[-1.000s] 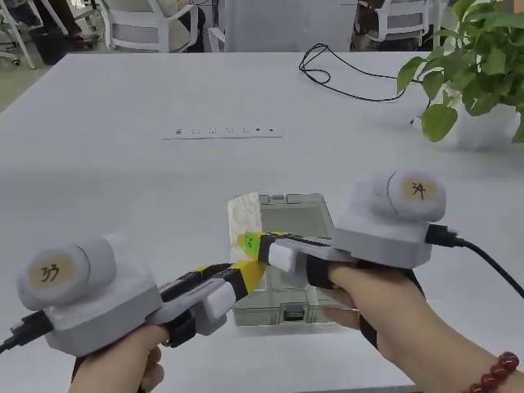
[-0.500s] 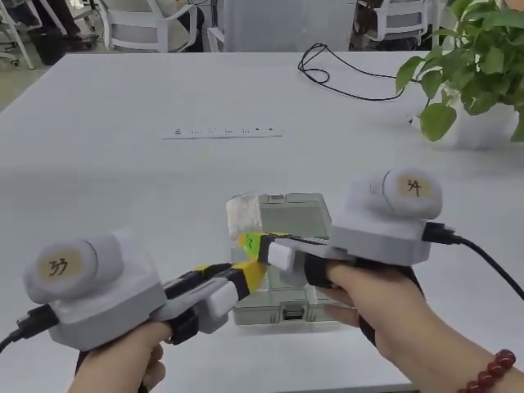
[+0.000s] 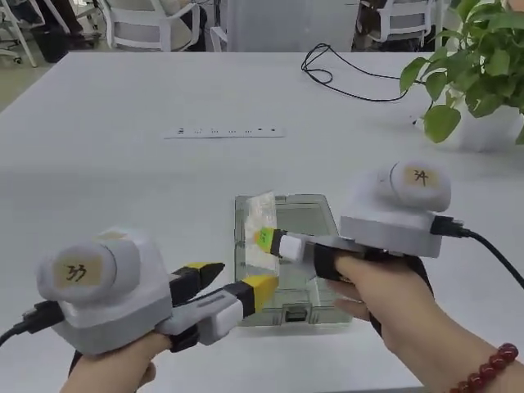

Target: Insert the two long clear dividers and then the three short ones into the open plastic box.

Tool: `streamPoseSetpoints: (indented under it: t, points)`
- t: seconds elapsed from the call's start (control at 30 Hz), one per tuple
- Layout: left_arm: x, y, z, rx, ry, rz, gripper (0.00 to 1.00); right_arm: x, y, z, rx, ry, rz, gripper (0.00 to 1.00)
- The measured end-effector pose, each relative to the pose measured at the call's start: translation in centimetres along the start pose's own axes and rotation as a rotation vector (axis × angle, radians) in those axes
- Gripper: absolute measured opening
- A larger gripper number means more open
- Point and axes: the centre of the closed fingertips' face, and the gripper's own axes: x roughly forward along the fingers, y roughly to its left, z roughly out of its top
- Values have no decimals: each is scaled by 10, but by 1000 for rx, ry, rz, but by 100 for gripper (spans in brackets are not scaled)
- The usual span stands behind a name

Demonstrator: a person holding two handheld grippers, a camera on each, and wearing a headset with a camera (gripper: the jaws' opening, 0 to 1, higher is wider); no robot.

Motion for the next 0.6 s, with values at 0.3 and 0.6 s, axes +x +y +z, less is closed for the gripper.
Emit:
streamPoseSetpoints:
  t: [0.3,0.6]
  points:
    - [1,-6,2,222,13,-23,70,1,-21,-10,92,87,-89,6]
    - [5,-9,2,309,20,-37,84,4,-36,-11,142,150,-167,6]
